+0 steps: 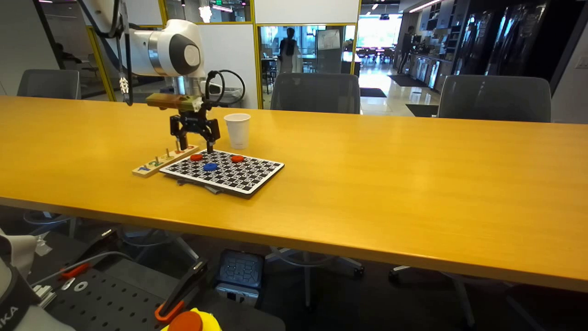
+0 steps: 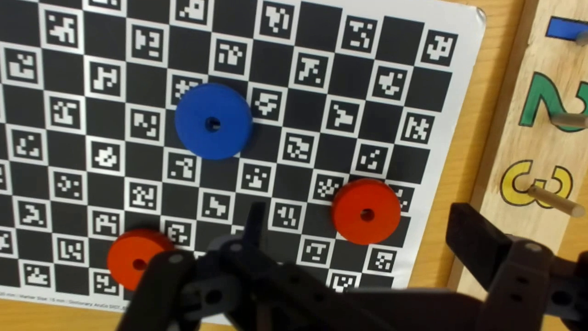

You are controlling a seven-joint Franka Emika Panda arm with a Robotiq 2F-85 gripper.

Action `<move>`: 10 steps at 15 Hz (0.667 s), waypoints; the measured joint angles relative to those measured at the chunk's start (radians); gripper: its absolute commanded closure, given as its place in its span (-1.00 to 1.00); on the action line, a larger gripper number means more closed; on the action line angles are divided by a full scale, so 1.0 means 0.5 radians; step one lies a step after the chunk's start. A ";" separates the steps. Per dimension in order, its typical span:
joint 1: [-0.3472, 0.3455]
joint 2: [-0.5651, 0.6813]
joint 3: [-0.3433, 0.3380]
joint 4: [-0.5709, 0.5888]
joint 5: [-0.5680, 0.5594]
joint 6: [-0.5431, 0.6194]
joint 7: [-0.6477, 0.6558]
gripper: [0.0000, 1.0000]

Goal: Put the blue ring in the clear cup and the orange rings in the white cup

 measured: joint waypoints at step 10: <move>0.000 0.099 0.008 -0.001 0.031 0.105 -0.057 -1.00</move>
